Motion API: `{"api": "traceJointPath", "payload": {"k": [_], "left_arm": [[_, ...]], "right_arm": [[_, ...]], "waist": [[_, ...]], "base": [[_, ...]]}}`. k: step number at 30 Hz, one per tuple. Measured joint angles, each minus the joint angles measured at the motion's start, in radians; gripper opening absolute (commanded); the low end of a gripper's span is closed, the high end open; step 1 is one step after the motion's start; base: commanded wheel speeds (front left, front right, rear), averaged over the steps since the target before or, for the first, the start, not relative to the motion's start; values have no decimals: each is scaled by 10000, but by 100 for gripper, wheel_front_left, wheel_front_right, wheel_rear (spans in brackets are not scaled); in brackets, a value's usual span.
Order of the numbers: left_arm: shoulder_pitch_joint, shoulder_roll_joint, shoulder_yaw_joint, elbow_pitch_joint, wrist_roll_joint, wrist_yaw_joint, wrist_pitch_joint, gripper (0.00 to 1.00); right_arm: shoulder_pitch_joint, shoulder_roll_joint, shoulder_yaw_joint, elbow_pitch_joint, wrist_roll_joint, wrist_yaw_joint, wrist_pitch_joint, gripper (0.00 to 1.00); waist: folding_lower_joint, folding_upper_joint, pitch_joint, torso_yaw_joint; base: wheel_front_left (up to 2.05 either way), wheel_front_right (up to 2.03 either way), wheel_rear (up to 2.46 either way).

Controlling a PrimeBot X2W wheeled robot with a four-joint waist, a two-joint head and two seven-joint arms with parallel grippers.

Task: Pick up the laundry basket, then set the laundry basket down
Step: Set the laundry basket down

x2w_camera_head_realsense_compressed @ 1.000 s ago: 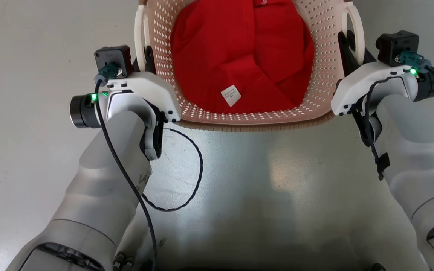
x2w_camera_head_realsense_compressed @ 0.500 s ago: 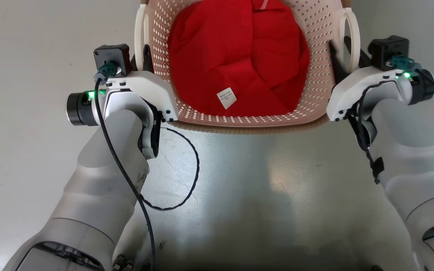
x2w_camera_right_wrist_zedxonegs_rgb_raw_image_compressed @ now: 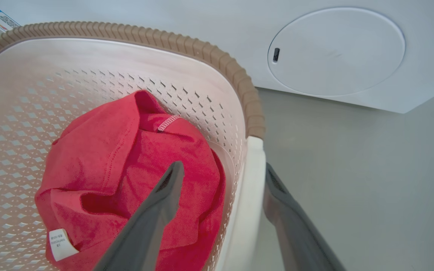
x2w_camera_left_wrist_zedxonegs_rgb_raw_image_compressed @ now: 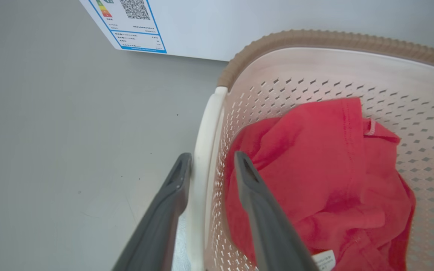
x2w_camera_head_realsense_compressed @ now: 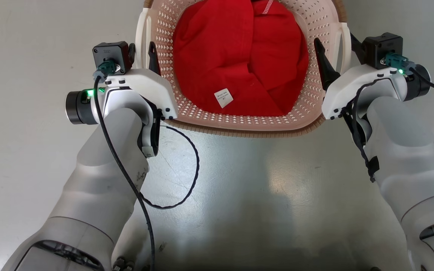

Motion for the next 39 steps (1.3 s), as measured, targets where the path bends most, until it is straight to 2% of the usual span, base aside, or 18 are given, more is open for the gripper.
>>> {"api": "traceJointPath", "payload": {"k": [1,2,3,4,20,28,33,39], "left_arm": [[0,-2,-8,0,-17,0,0,67],[0,-2,-12,0,-54,0,0,79],[1,-4,-12,-2,-63,2,-2,96],[1,-12,-10,-6,-63,2,-4,100],[271,-42,443,-723,328,-17,-6,100],[796,-38,989,-1549,815,-236,-6,100],[1371,-31,1490,-2318,965,-401,-6,100],[2145,-27,2174,-3438,1398,-537,-6,100]], "right_arm": [[3,2,-23,-10,0,0,0,100],[8,4,-48,-15,-8,0,0,100],[34,6,-79,-31,-54,0,0,100],[98,8,-117,-58,-121,0,0,100],[360,25,-798,-318,-821,0,0,100],[601,38,-1026,-604,-1049,0,2,100],[1044,50,-978,-1279,-970,0,2,100],[1599,65,-846,-2801,-412,2,8,100]], "waist": [[0,0,-8,5],[0,0,-16,9],[0,0,-25,14],[0,0,-38,19],[0,0,-554,46],[0,0,-891,32],[-1,0,-1132,18],[-1,0,-1488,-40]], "base": [[0,0,0],[0,0,0],[0,0,0],[0,0,0],[0,0,0],[0,0,0],[0,0,0],[0,0,0]]}}
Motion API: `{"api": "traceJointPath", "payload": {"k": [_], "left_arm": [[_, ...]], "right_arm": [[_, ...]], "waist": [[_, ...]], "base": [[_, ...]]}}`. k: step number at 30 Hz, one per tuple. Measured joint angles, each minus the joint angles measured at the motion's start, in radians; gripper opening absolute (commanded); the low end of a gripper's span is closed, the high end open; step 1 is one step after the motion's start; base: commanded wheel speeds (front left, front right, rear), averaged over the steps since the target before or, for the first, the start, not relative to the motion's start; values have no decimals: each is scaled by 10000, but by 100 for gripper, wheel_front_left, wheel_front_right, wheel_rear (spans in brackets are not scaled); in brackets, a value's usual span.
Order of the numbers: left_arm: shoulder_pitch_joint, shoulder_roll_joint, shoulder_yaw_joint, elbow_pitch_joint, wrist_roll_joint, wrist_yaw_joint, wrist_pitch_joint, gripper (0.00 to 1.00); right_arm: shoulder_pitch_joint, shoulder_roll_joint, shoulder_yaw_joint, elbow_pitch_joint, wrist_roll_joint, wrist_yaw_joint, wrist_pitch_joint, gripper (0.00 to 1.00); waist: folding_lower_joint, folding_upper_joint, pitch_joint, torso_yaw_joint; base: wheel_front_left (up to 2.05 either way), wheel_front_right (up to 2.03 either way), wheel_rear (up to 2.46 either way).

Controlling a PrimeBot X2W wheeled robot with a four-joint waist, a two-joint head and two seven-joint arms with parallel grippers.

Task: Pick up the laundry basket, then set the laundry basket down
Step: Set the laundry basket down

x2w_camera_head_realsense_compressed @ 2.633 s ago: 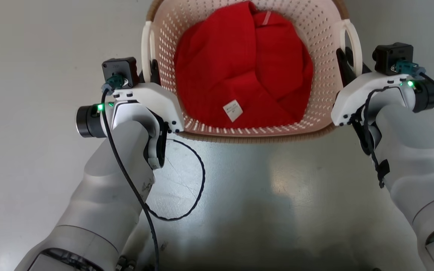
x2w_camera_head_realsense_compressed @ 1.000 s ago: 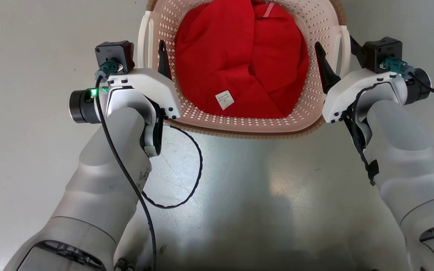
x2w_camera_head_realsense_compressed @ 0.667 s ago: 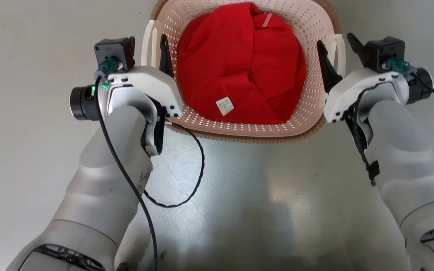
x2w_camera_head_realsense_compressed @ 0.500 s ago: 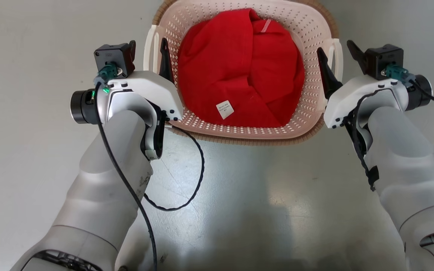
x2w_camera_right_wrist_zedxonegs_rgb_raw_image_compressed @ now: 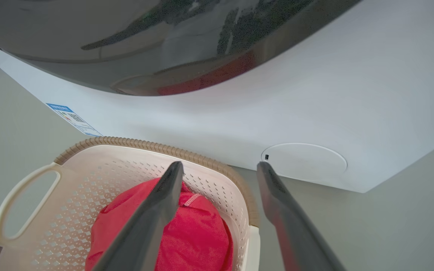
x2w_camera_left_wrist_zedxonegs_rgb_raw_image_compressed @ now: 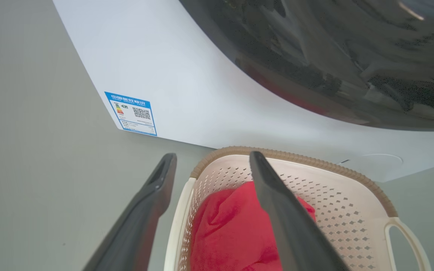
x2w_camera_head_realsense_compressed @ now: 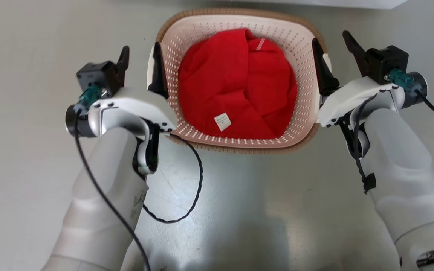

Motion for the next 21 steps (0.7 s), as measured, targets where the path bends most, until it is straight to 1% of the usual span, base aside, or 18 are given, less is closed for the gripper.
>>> {"api": "traceJointPath", "payload": {"k": [4,5,9,12,14,21], "left_arm": [[647,15,412,-825,142,-96,0,100],[647,15,412,-825,142,-96,0,100],[1302,23,627,-1597,395,-182,0,100],[1806,35,717,-2151,581,-184,0,100],[2136,38,800,-2449,654,-263,0,100],[3252,63,849,-3446,792,-301,0,100]], "right_arm": [[573,8,19,-1091,305,-2,0,100],[573,8,19,-1091,305,-2,0,100],[1251,25,-81,-2247,546,-2,0,100],[1834,40,-217,-3030,663,-2,0,100],[2257,58,-372,-3532,752,-2,0,100],[3696,104,-696,-4987,1166,-2,0,100]], "waist": [[0,0,-337,-69],[0,0,-337,-69],[1,0,-737,-138],[0,0,-1081,-172],[0,0,-1326,-189],[0,0,-2241,-248]], "base": [[0,0,0],[0,0,0],[0,0,0],[0,0,0],[0,0,0],[0,0,0]]}}
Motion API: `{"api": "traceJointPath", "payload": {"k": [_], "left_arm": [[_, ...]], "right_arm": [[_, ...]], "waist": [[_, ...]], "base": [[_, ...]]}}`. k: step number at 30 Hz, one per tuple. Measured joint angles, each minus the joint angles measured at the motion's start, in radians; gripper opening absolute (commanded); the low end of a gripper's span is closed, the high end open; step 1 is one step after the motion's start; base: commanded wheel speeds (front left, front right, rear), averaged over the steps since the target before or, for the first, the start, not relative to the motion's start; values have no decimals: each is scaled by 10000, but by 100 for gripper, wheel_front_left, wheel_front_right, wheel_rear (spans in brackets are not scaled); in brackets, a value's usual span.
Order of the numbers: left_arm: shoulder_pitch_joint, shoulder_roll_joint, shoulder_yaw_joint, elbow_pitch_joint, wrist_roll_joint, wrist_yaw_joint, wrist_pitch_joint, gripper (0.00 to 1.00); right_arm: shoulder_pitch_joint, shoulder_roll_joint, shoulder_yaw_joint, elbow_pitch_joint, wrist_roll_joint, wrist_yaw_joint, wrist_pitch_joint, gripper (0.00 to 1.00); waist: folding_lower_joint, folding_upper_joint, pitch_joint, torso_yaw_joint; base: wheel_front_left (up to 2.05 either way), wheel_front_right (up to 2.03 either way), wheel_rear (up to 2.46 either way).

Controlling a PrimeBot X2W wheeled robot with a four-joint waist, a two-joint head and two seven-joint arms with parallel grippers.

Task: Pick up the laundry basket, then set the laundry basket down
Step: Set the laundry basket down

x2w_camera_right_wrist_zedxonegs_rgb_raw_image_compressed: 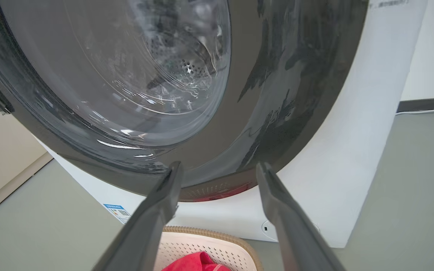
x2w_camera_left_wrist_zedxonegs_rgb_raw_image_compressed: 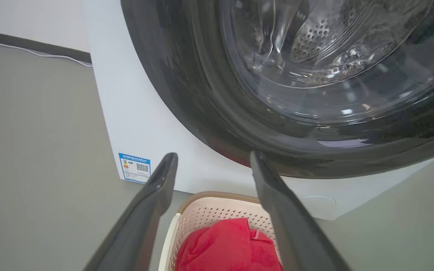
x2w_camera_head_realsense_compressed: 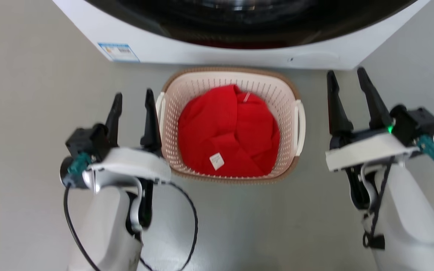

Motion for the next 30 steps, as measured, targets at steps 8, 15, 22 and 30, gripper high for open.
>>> {"api": "traceJointPath", "payload": {"k": [8,15,22,30], "left_arm": [[1542,29,-82,-986,301,-54,0,100],[2852,56,77,-1657,408,-52,0,100],[4179,84,360,-2441,575,38,-2,100],[5121,96,685,-2821,596,146,-2,100]], "right_arm": [[1615,79,-48,-1174,357,0,0,100],[2887,113,73,-1778,627,0,0,100],[4364,146,512,-2259,688,0,0,100],[5288,167,441,-2920,899,0,0,100]], "waist": [[0,0,-1148,-110],[0,0,-2165,-222],[0,0,-3447,-327],[-1,0,-4284,-525]], "base": [[0,0,0],[0,0,0],[0,0,0],[0,0,0]]}}
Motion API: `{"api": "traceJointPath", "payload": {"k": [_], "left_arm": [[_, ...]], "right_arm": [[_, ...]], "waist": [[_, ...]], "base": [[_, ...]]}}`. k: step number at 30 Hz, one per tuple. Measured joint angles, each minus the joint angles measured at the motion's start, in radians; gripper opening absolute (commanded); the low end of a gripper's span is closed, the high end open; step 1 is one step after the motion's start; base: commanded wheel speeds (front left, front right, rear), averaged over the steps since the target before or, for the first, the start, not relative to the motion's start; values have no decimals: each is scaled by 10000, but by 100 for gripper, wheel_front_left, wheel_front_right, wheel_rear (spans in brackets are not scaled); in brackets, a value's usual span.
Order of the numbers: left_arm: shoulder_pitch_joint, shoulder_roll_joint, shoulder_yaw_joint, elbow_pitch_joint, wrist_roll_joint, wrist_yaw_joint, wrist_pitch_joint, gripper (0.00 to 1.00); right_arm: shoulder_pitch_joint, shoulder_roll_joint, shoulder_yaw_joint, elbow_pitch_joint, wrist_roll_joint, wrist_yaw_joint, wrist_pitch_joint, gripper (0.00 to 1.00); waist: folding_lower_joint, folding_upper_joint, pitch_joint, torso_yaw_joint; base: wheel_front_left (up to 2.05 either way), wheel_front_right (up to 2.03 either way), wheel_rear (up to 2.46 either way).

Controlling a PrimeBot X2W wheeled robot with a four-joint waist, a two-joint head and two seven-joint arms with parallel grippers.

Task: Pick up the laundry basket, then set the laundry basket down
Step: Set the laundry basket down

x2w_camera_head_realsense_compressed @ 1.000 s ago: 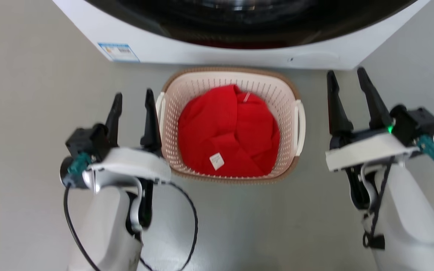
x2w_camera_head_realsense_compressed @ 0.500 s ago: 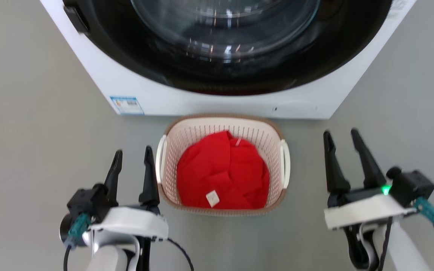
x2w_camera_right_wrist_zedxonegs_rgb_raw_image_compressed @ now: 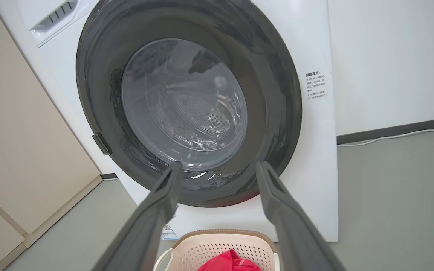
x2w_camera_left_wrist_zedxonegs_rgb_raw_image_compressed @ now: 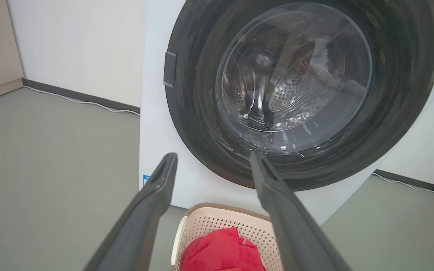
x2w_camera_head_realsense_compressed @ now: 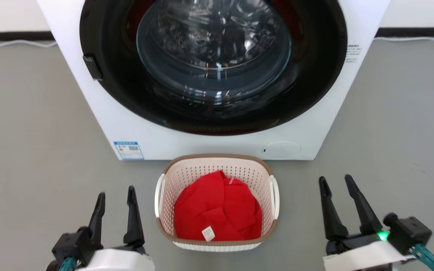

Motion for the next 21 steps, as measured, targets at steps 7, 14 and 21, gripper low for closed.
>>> {"api": "traceJointPath", "payload": {"k": [7,14,21], "left_arm": [[524,19,140,-19,19,0,0,100],[625,21,144,244,198,-169,2,100],[623,25,84,531,251,-290,2,100]], "right_arm": [[575,6,-198,-132,130,0,0,100],[872,15,-182,-67,130,0,0,100],[868,17,-196,167,130,0,0,100]], "waist": [[1,0,-506,-191],[0,0,-940,-325],[1,0,-1029,-350]], "base": [[0,0,0],[0,0,0],[0,0,0]]}}
